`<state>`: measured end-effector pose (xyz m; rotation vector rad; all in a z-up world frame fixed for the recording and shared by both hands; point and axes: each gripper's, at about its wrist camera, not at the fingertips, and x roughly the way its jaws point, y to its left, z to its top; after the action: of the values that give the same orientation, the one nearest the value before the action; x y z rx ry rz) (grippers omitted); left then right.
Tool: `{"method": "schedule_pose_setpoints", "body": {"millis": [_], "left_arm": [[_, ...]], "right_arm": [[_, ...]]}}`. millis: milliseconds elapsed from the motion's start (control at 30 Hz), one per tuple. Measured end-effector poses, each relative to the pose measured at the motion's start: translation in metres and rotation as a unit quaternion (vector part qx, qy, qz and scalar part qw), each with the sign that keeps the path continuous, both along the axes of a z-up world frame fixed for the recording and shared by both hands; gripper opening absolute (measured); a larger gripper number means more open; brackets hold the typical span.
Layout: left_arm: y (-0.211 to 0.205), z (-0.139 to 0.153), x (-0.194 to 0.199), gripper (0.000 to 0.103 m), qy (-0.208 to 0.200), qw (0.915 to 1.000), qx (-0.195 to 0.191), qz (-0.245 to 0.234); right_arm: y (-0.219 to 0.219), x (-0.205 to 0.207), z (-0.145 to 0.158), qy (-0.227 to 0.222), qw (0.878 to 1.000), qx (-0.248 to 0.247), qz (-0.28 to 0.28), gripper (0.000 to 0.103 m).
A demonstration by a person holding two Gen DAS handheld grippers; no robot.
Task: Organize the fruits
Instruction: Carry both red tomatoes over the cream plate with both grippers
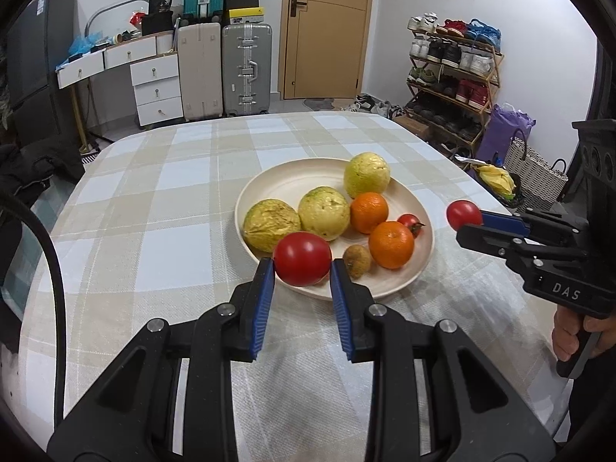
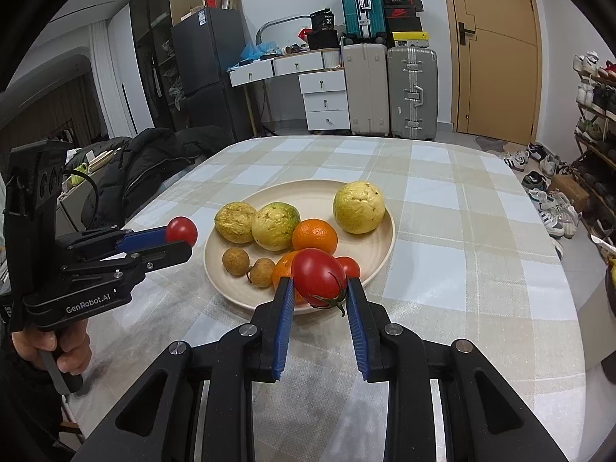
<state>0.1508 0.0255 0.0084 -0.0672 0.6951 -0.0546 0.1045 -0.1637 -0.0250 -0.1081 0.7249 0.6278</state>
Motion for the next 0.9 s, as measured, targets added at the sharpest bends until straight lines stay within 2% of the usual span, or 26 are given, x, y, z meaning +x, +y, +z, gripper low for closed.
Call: {"method": "schedule_pose_setpoints", "body": {"millis": [900], "left_arm": [[0.009, -0.025, 0.050, 0.027, 0.032, 0.9993, 0.013, 0.015]], "right_arm": [[0.003, 0.047, -0.009, 0.021, 0.999, 0.002, -0.037, 0.028]]}}
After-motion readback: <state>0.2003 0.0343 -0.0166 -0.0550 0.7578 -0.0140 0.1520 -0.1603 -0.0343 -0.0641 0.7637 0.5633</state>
